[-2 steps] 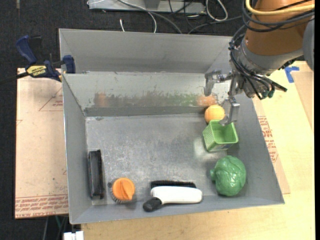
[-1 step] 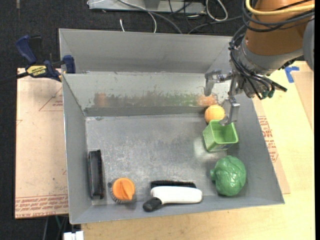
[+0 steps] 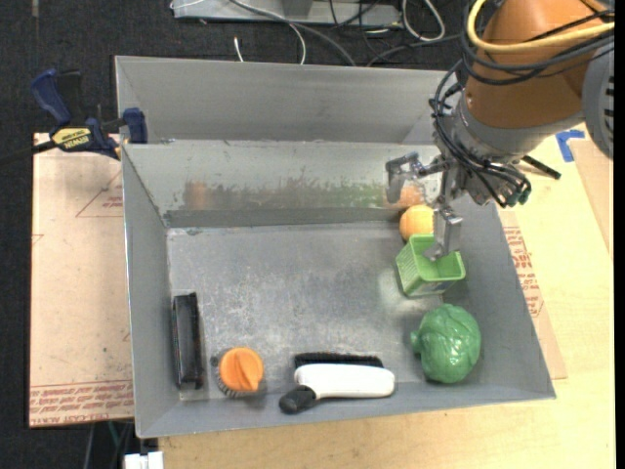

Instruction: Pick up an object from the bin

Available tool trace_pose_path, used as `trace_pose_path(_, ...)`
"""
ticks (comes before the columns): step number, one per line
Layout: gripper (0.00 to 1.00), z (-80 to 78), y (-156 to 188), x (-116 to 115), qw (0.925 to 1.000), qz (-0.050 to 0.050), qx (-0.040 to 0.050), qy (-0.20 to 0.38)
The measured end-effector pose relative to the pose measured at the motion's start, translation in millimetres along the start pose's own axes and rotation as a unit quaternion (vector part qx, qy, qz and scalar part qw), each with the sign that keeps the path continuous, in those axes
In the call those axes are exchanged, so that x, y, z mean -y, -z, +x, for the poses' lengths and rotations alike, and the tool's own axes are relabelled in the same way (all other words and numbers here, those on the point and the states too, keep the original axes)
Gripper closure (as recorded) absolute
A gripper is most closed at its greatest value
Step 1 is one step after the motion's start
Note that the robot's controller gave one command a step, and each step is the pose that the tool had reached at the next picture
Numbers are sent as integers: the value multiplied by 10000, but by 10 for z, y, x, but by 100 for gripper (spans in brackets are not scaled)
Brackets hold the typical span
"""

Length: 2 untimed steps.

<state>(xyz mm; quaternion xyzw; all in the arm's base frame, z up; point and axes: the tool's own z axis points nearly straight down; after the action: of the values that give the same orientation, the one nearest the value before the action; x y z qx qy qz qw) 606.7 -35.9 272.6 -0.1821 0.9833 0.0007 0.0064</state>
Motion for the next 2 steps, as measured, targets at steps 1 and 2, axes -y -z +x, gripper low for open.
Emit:
trace_pose_path(1, 0, -117, -156, -27, 9985, -16, -8, 553)
trace_pose_path(2, 0, -73, -473, -10, 9938, -19, -4, 1112)
